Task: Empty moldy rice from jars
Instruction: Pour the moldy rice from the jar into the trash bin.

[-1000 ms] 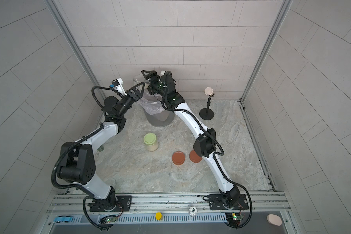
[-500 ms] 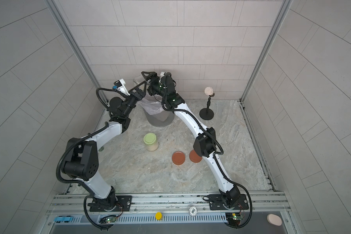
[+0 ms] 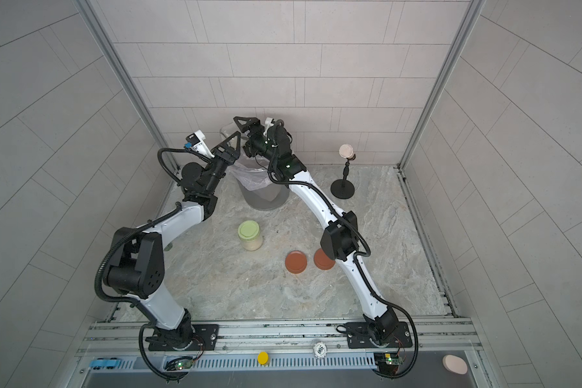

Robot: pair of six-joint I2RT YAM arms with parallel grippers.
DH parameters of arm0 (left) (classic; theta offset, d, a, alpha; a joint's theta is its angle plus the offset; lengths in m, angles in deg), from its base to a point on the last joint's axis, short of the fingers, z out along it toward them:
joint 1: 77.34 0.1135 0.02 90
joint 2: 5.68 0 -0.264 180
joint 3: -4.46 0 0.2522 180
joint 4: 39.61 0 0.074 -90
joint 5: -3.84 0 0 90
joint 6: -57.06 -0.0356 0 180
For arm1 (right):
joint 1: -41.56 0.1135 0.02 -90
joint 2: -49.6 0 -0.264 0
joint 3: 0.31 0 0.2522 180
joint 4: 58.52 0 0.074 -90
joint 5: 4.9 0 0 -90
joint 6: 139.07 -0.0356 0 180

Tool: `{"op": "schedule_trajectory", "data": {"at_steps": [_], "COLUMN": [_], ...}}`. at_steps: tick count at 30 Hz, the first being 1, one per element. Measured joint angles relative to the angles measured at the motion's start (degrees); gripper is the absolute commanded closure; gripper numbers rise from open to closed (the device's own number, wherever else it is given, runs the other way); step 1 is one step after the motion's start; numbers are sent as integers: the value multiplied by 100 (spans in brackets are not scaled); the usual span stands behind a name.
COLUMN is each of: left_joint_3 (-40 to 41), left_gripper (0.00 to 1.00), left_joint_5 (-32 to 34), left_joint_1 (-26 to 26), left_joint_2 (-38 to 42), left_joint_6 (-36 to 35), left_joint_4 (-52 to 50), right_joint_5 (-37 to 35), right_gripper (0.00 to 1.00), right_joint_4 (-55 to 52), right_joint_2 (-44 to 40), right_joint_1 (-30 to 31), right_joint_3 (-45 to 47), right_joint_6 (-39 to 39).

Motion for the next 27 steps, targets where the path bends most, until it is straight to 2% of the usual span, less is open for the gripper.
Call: {"op": "schedule_trajectory", "data": {"at_steps": [5, 11, 13, 16, 18, 23, 27], "left_joint_3": [0, 0, 0, 0, -4, -151, -256], "left_gripper": [58, 78, 83, 92, 99, 100, 100], "left_joint_5": [70, 107, 114, 116, 116, 57, 37], "left_joint_1": [-22, -37, -37, -39, -44, -46, -46], "left_joint_2": [-4, -33, -33, -33, -33, -83, -173], "left_joint_6": [-42, -52, -59, -79, -83, -101, -92], "left_joint_4": [-136, -164, -166, -166, -168, -262, -304], "right_joint_5": [4, 2, 4, 20, 44, 105, 170], "right_gripper": [75, 70, 62, 40, 30, 20, 8], "right_joint_4": [133, 203, 203, 227, 240, 295, 282], "right_joint_2": [0, 0, 0, 0, 0, 0, 0], "right_joint_1": [-17, -28, -28, -35, -44, -98, -155], "right_joint_3": [146, 227, 227, 229, 229, 229, 229], "right_joint_6": [-76, -98, -103, -105, -127, -175, -190]}}
